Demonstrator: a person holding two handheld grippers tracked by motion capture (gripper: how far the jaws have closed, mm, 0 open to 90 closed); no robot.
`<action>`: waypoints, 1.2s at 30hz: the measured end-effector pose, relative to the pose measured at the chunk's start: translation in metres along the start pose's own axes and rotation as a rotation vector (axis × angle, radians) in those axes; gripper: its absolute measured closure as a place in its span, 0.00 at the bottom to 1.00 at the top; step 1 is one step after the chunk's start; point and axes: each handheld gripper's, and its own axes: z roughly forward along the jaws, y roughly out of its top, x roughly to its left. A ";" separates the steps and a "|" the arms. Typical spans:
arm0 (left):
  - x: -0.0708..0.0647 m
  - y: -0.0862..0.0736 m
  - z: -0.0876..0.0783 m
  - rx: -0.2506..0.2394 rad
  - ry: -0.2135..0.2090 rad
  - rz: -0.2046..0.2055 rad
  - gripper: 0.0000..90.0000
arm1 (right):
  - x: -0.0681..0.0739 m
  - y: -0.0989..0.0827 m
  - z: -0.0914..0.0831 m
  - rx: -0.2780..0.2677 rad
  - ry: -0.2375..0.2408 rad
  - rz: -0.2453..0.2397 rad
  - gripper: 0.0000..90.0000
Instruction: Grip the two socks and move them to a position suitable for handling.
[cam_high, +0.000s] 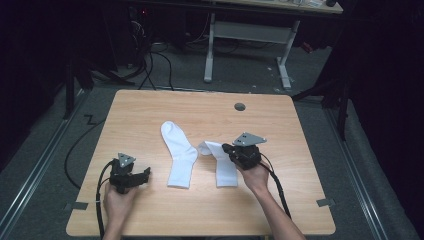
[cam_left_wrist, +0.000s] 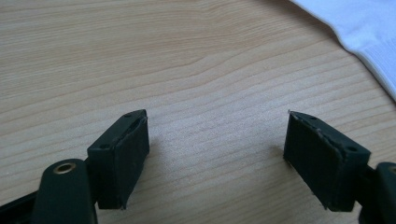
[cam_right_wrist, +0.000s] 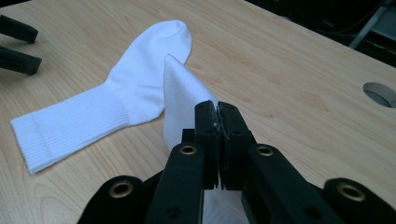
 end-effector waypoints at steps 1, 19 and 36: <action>0.000 0.000 0.000 0.000 0.000 0.000 0.25 | 0.000 -0.001 0.001 0.005 0.003 0.003 0.97; -0.002 -0.001 -0.001 0.000 -0.010 0.007 0.25 | 0.006 -0.022 0.004 0.045 0.057 0.033 0.97; -0.025 0.035 -0.009 -0.050 -0.136 0.042 0.38 | 0.017 -0.049 0.013 0.128 0.099 0.006 0.96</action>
